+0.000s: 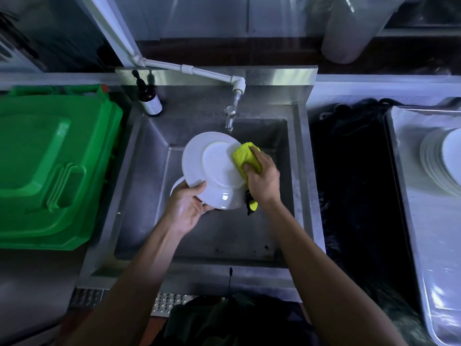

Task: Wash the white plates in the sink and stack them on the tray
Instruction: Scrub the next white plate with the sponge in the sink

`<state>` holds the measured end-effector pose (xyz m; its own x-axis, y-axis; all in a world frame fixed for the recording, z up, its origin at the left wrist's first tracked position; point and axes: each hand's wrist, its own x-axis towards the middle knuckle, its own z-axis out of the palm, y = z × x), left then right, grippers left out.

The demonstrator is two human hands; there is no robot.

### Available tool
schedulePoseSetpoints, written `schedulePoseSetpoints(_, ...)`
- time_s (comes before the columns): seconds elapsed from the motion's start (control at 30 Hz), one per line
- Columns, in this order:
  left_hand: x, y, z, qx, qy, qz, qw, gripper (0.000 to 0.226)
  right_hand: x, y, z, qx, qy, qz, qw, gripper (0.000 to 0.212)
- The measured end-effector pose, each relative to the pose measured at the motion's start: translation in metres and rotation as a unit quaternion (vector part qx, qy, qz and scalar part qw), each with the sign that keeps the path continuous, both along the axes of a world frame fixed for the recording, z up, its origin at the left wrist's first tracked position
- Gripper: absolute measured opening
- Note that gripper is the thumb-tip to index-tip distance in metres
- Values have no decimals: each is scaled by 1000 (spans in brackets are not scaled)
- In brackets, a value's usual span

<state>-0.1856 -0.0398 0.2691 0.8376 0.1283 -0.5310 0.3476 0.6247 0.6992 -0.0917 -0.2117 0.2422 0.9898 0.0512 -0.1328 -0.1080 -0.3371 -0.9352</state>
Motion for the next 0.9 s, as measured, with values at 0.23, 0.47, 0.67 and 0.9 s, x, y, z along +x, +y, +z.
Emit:
schedulePoseSetpoints(0.23, -2, -11, 7, 42, 4, -38, 998, 48, 27, -20, 7, -3, -5, 36, 999, 53)
schedulePoseSetpoints(0.47, -1, -20, 13, 67, 5, -59, 996, 50, 36, -23, 15, -7, -32, 75, 997, 54)
schedulePoseSetpoints(0.67, -1, -27, 28, 100, 32, -56, 993, 57, 37, -14, 24, -13, -65, 105, 992, 54)
schedulePoseSetpoints(0.9, 6, -31, 37, 133, 53, -42, 989, 41, 37, 3, 41, -41, -147, 163, 975, 57)
